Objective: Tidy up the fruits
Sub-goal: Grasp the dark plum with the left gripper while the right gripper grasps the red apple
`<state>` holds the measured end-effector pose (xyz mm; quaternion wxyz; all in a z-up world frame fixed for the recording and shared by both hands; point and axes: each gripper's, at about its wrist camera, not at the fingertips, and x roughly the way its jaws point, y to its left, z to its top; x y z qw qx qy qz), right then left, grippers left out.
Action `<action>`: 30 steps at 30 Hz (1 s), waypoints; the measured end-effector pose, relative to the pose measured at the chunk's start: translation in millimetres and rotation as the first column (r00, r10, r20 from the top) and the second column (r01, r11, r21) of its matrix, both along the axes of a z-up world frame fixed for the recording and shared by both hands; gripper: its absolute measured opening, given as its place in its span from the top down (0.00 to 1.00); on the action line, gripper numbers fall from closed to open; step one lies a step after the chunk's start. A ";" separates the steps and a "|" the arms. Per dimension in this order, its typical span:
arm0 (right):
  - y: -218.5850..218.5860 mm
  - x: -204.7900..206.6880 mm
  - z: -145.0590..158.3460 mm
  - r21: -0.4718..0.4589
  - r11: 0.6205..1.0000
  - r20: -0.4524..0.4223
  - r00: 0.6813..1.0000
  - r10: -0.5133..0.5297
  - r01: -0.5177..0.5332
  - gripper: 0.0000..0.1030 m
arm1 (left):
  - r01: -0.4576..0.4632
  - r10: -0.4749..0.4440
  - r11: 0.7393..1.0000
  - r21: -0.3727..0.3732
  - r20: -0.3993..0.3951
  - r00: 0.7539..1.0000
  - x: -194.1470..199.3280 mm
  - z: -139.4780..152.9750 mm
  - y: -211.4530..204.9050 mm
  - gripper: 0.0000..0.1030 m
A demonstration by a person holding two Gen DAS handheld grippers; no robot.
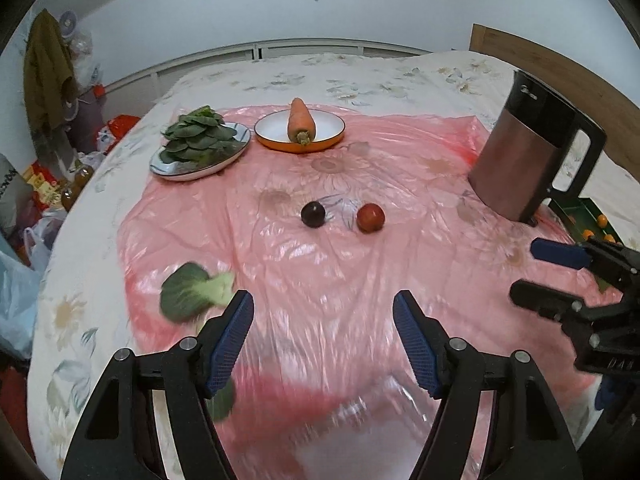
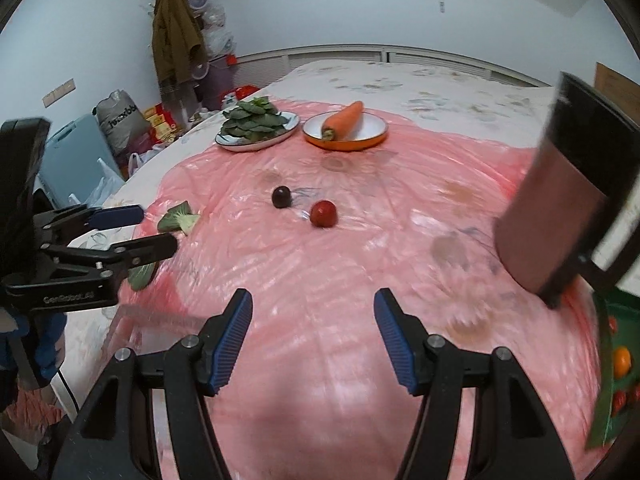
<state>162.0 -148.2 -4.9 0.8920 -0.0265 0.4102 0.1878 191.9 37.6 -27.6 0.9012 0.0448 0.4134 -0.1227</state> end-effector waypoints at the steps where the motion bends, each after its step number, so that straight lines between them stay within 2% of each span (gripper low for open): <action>1: 4.1 6.7 -2.3 0.000 1.000 -0.002 1.000 0.006 -0.006 0.07 | 0.006 -0.006 1.000 -0.004 -0.012 1.000 11.4 -4.0 0.7 0.40; 6: 18.8 45.4 -15.2 -0.004 0.999 -0.010 0.999 0.033 -0.033 0.08 | 0.029 -0.029 1.000 0.009 -0.048 0.998 45.3 -19.6 0.3 0.41; 8: 23.0 60.5 -21.7 -0.004 0.999 -0.015 0.999 0.044 -0.044 0.13 | 0.040 -0.040 0.999 0.004 -0.067 0.997 60.0 -26.7 0.4 0.42; 10: 27.4 77.6 -30.4 -0.013 0.998 -0.026 0.998 0.062 -0.062 0.22 | 0.050 -0.049 0.999 0.009 -0.079 0.996 72.4 -33.3 -0.8 0.46; 17: 39.6 122.9 -58.4 -0.032 0.993 -0.065 0.991 0.115 -0.117 0.31 | 0.078 -0.074 0.996 0.036 -0.118 0.990 107.9 -54.9 -7.4 0.55; 19: 41.8 130.1 -65.2 -0.036 0.990 -0.075 0.989 0.130 -0.133 0.36 | 0.083 -0.077 0.996 0.045 -0.123 0.989 118.0 -60.2 -8.9 0.56; 27: 47.9 147.9 -79.8 -0.055 0.979 -0.085 0.978 0.191 -0.196 0.36 | 0.133 -0.118 0.987 0.095 -0.146 0.982 142.0 -75.4 -20.1 0.64; 30: 49.3 153.2 -83.1 -0.065 0.974 -0.089 0.973 0.213 -0.219 0.42 | 0.149 -0.131 0.982 0.114 -0.152 0.980 147.5 -78.1 -25.9 0.66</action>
